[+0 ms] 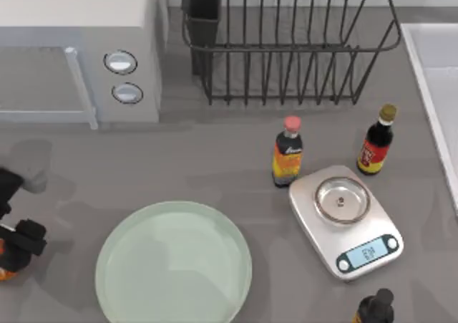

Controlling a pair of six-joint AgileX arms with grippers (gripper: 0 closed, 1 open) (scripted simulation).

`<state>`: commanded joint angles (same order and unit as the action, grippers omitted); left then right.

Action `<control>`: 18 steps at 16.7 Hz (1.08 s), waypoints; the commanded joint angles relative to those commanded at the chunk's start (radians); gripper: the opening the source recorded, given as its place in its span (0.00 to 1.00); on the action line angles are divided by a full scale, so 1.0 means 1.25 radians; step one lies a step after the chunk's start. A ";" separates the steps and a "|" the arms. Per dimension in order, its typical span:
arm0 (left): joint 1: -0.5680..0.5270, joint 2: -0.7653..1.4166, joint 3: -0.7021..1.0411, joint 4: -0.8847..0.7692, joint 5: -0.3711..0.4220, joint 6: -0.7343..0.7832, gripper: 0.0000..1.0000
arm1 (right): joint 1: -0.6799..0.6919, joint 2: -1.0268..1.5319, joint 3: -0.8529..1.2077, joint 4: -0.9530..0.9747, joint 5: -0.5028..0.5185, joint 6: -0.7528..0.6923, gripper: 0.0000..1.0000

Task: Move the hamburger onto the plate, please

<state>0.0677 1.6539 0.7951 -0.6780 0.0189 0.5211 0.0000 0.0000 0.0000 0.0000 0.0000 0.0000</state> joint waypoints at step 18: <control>-0.010 -0.115 0.210 -0.340 0.002 0.020 0.00 | 0.000 0.000 0.000 0.000 0.000 0.000 1.00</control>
<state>0.0549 1.5099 1.0573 -1.1031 0.0216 0.5465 0.0000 0.0000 0.0000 0.0000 0.0000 0.0000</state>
